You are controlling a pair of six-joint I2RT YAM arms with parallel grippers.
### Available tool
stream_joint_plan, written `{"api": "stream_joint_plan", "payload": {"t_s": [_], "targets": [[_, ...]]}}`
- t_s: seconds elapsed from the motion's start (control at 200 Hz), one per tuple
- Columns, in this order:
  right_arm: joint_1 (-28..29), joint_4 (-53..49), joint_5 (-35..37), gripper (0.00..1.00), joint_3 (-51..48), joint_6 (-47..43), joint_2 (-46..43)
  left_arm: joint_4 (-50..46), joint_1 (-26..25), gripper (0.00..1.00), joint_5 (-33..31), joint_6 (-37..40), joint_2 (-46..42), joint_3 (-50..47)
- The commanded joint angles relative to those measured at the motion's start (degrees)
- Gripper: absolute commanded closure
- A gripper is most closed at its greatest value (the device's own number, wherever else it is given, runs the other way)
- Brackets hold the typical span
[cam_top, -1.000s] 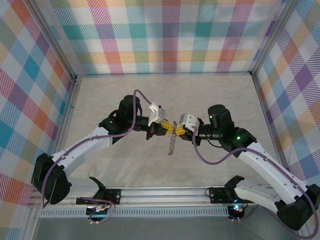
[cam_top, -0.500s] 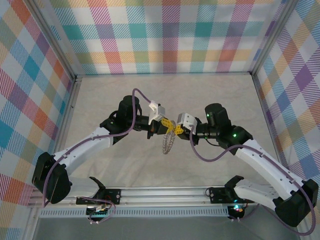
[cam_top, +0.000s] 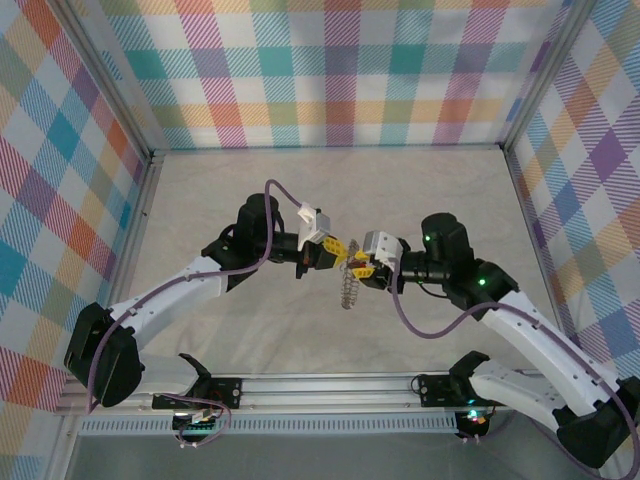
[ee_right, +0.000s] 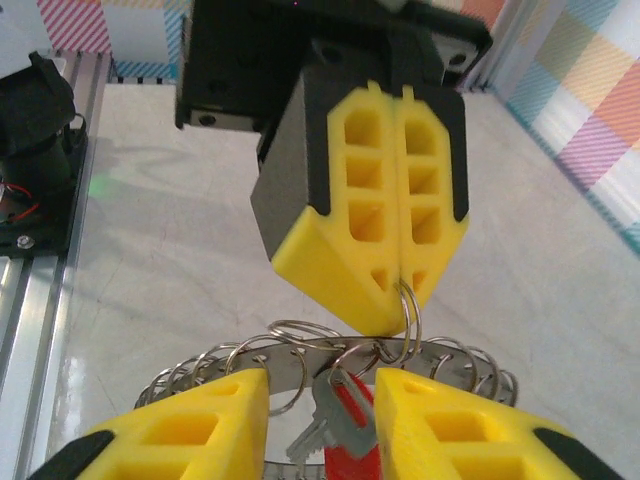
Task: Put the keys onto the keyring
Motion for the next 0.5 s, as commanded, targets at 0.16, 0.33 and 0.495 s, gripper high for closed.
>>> {"api": "stream_joint_plan", "payload": {"t_s": [0.16,0.33,0.495], "targets": [[-1.66,3.63,0.07,0.65,-2.07,0.86,-3.20,4.79,-0.33,1.00,2.14,0.18,-1.48,-0.18],[-3.65,6.29,-1.70,0.78,-0.57,4.25,-0.50,5.67,-0.38,1.00,3.86,0.84,-2.22,-1.06],[-3.64,5.37,-5.95,0.83,1.55,4.39,3.34,6.63,-0.43,1.00,5.55,0.72,-2.39,-0.95]]}}
